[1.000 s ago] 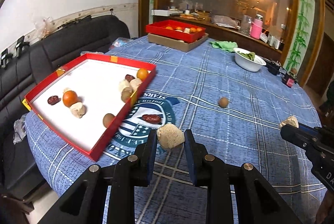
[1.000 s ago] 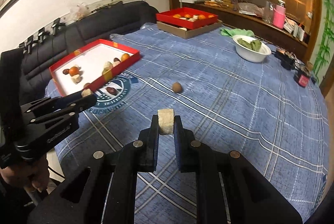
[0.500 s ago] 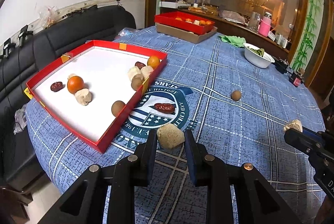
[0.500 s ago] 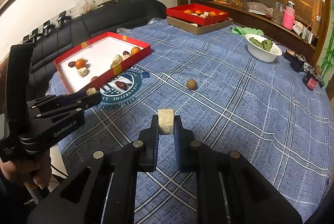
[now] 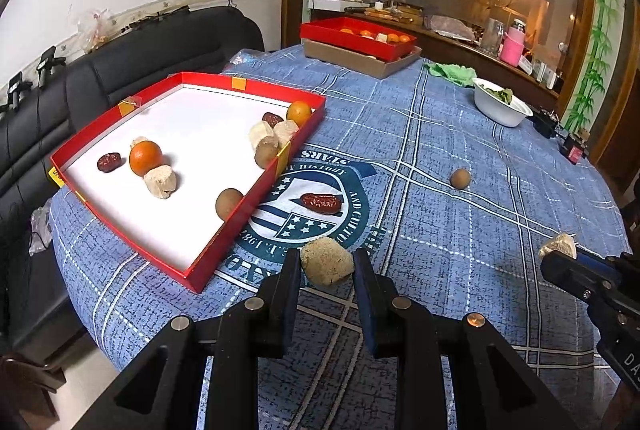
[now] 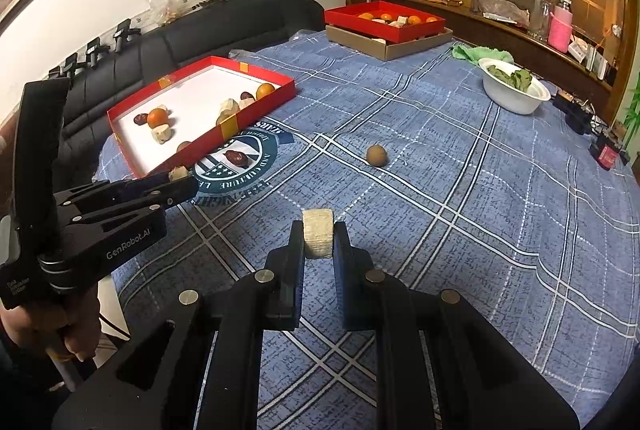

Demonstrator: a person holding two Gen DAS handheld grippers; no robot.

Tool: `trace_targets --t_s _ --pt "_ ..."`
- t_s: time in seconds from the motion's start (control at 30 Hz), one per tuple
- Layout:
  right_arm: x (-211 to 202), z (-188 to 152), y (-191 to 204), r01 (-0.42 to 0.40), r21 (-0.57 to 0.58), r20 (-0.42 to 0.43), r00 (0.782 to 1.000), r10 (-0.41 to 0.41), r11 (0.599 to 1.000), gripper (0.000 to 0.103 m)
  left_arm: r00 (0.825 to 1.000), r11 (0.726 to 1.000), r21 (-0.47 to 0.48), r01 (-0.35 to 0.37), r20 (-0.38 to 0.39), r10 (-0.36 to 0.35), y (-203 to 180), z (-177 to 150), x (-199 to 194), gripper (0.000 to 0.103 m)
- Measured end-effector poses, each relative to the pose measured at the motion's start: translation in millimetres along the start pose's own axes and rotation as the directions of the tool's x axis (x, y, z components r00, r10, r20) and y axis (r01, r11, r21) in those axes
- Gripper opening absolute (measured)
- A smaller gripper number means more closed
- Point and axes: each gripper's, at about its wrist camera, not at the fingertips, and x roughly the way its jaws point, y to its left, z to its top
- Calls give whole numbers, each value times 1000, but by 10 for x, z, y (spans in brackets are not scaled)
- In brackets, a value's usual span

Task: Organize fruits
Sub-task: 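Carry the pastry cube and round pastry with both tools toward the white box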

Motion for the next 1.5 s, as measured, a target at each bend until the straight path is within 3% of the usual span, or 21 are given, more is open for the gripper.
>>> trace_targets --t_s 0.7,1.5 --pt "112 15 -1 -21 -9 -21 1000 20 1000 12 1000 1000 -7 -4 -11 4 9 42 74 25" --pt "259 217 397 -55 -88 -36 998 52 995 12 999 996 -82 -32 11 33 451 103 24 25"
